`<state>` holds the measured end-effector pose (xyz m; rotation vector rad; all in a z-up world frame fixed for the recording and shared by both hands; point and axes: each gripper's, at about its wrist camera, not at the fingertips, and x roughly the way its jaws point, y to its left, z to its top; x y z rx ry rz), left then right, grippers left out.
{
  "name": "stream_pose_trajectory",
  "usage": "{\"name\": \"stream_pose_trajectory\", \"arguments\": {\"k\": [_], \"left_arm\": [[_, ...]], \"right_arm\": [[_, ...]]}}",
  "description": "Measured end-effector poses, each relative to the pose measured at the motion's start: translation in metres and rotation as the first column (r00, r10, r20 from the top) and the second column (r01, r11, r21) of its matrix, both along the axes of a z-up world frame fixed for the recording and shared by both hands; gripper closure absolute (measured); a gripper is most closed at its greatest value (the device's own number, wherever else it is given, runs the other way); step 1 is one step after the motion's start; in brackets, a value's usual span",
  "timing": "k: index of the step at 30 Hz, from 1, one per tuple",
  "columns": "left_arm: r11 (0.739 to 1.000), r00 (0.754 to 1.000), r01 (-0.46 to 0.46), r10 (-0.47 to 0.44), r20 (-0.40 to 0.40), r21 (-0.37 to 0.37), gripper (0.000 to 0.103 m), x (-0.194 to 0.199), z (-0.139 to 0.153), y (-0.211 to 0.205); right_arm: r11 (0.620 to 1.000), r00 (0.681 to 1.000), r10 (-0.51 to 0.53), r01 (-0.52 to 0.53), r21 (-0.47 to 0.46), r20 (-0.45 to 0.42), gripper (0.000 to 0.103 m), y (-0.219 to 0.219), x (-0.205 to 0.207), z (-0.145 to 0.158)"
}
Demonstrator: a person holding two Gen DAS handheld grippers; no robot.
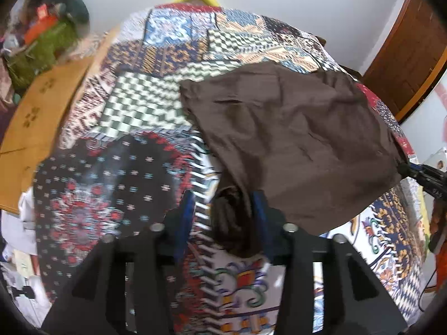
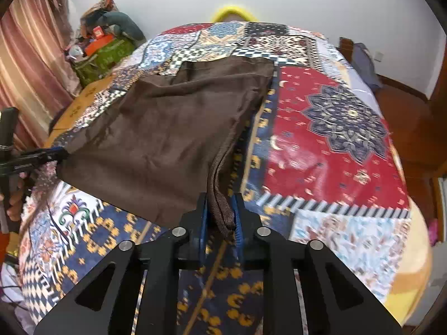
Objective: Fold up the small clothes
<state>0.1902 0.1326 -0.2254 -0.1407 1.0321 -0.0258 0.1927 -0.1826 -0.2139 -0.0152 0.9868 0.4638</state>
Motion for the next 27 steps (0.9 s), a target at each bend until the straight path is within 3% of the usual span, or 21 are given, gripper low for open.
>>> {"name": "stream_pose_trajectory", "arguments": {"k": [4,12,22,24,27], "left_arm": [[0.999,0.999,-0.043,0.043,0.018,-0.012,0.057,0.005,0.008,0.020],[0.992,0.994,-0.103,0.104,0.010,-0.075,0.057,0.072,0.004,0.049],[0.976,0.988,-0.142,0.130,-0.082,-0.167,0.057,0.153,-0.044,0.060],[0.974,0.987,-0.145,0.129,-0.099,-0.173,0.057,0.161,-0.053,0.059],[0.967,0.988,-0.150,0.137,-0.077,-0.207,0.057,0.167,-0.057,0.059]], "right_arm": [[0.999,0.999,-0.040,0.039,0.029,0.019,0.062,-0.017,0.006,0.010],[0.988,0.993,-0.104,0.097,0.119,0.054,0.062,-0.023,0.057,0.025],[0.986,0.995,-0.101,0.102,0.132,-0.017,0.062,-0.006,0.157,-0.006],[0.984,0.995,-0.096,0.099,0.146,-0.028,0.066,-0.001,0.172,-0.009],[0.986,0.995,-0.097,0.098,0.135,-0.016,0.092,0.004,0.180,-0.010]]}}
